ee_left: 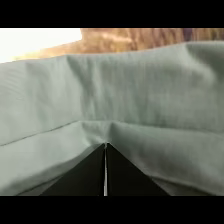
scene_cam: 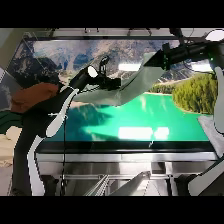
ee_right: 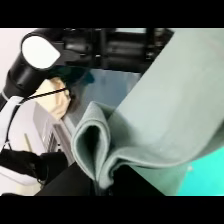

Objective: Fold the shirts.

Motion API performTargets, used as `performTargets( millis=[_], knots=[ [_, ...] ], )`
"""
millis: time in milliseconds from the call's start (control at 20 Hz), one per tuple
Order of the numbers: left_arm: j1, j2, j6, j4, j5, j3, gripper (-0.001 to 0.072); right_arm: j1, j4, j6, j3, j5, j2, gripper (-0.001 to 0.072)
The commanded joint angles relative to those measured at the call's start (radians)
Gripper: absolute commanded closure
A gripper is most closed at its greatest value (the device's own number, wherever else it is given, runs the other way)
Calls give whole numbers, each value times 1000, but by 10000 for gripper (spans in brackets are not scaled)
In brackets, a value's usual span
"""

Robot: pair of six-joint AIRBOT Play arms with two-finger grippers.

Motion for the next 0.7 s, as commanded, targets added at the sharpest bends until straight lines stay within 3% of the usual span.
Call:
performTargets(
  millis=[0, 200, 300, 400, 650],
  knots=[
    [-13, -22, -38, -8, -31, 2, 704, 76, 15, 1, 0, -6, 4, 690],
    [117, 76, 53, -111, -270, 146, 705, 148, 16, 2, 0, -110, 8, 690],
    [229, 204, 75, -129, -306, 169, 705, 192, 18, 1, 0, -213, 8, 690],
    [359, 349, 80, -133, -283, 133, 705, 253, 18, 0, 0, -378, 3, 690],
    [642, 597, 144, -133, -282, -57, 702, 496, 19, -121, 1, -886, -77, 690]
  ],
)
